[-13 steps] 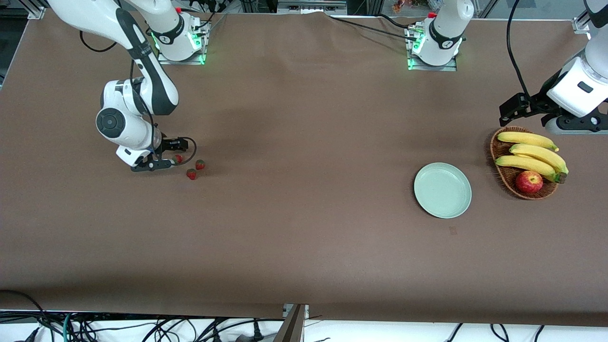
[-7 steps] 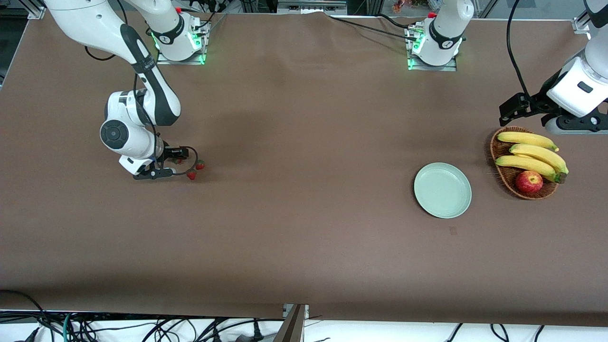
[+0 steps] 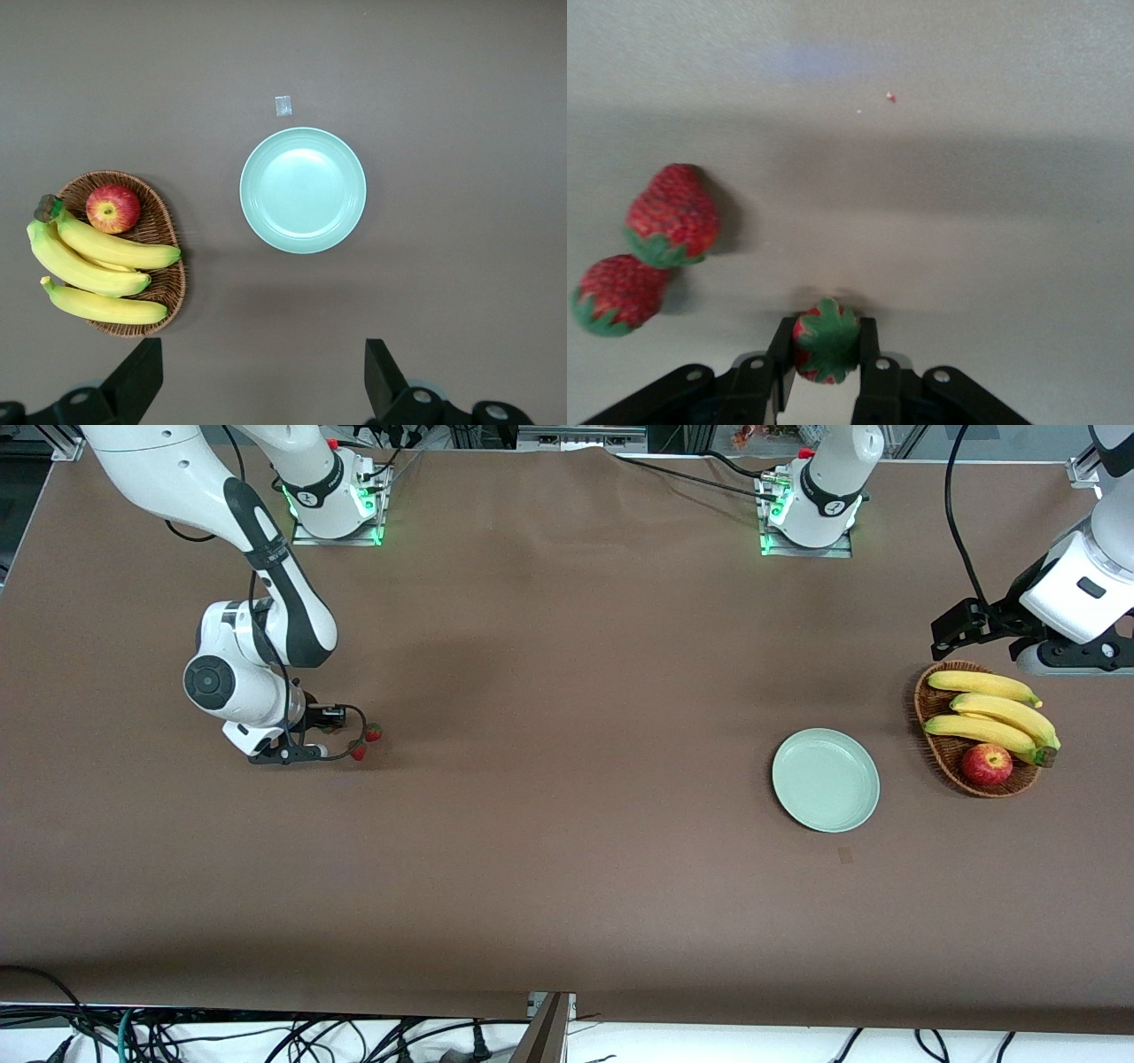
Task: Collect all strawberries into plate
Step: 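Carry the strawberry with the right gripper toward the plate and release it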
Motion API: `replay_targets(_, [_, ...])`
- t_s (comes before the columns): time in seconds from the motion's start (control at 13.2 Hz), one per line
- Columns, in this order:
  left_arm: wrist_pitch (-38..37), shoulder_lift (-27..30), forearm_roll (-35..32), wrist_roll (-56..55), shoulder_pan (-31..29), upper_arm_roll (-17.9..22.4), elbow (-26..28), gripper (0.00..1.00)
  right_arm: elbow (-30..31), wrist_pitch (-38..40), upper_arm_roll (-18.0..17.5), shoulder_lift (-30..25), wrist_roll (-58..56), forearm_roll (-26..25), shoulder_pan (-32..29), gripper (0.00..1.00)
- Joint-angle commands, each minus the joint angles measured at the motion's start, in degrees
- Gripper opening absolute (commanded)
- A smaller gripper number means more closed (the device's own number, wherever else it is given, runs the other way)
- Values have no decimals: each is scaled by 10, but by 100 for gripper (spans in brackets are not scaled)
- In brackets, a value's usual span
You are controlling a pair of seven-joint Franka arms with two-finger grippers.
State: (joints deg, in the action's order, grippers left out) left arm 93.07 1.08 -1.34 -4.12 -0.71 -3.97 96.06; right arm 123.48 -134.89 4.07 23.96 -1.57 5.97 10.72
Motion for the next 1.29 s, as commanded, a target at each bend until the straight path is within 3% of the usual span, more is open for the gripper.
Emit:
replay_targets(0.0, [-11,3,10,-3,1,0,-6,100,-127,183,-5,-14,-6,26,-4,18])
replay_targets(0.15, [-12,3,10,-3,1,-1,-6,100,-211,264,-10,-9,29,39,1,18])
replay_targets(0.3, [-13,3,10,-3,1,-1,-6,100,-269,270,-33,5,83,82,22,18])
replay_targets(0.68, [-20,3,11,-3,1,-1,-6,100,-457,238,-50,144,361,138,168,21])
replay_targets(0.84, [-20,3,11,-4,2,-1,-6,100,-510,145,-51,205,481,140,238,21])
replay_targets(1.06, [-19,3,11,-4,2,-4,-7,100,-518,-50,-64,264,611,165,325,23])
replay_targets(1.14, [-20,4,11,-3,1,-4,-7,100,-524,-124,-64,291,667,169,357,39])
replay_targets(1.22, [-19,3,11,-4,1,-4,-7,100,-531,-199,-64,323,718,168,387,40])
